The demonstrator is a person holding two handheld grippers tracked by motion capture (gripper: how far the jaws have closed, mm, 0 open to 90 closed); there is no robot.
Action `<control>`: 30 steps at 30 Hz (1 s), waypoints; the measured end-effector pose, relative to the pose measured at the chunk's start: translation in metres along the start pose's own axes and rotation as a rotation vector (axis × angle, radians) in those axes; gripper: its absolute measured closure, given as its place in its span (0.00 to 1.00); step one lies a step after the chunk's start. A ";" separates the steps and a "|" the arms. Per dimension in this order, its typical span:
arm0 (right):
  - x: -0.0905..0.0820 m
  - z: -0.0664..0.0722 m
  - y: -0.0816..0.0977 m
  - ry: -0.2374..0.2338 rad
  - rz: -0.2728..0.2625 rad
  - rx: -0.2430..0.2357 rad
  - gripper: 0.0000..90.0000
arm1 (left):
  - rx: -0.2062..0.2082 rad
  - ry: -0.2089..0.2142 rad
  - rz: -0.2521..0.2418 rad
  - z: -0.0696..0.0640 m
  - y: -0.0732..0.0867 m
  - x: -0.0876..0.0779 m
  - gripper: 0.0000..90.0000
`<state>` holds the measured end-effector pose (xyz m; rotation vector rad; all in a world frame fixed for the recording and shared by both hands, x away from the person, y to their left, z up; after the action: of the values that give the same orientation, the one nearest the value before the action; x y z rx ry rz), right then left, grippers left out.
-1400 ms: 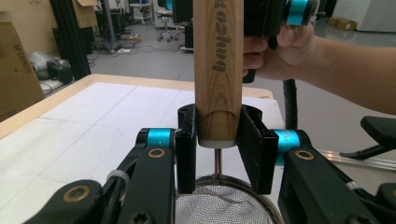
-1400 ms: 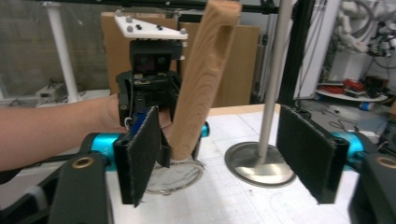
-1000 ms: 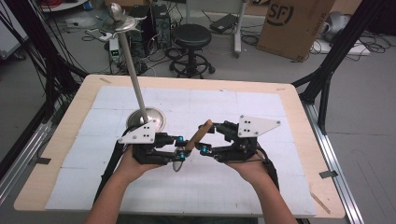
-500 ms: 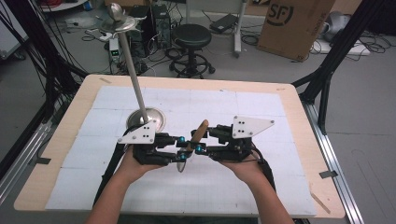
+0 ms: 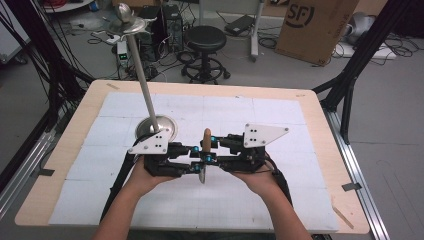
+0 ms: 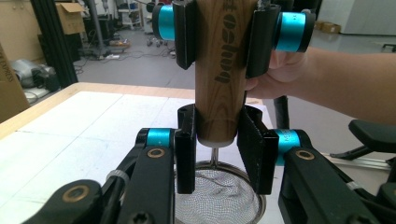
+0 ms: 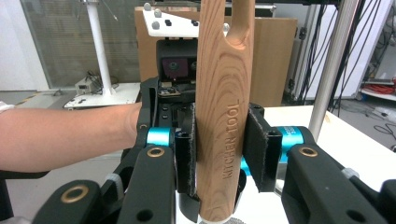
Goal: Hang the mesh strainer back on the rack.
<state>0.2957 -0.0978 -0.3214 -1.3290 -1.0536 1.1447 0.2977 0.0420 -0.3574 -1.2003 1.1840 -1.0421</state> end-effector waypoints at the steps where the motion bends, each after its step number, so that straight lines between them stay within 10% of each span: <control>1: 0.000 0.000 0.000 0.002 0.003 -0.001 0.75 | 0.001 -0.003 0.005 0.000 0.000 0.000 0.76; 12: -0.002 -0.005 0.001 0.034 0.014 0.004 0.75 | -0.018 -0.084 0.054 0.004 0.011 -0.018 0.57; 30: -0.008 -0.027 -0.003 0.108 0.061 0.027 0.75 | -0.039 -0.393 0.083 0.027 0.035 -0.104 0.32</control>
<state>0.3208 -0.1101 -0.3176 -1.3944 -0.9222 1.1149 0.3118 0.1511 -0.3822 -1.3039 0.9386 -0.6835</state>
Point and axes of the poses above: each handheld gripper's, and its own axes: x roughly forward along the jaws, y roughly out of its underside, z roughly to its left, the point moved 6 cm from there along x, roughly forward along the jaws, and after that the axes turned 3 degrees about -z, right-handed, at the moved point
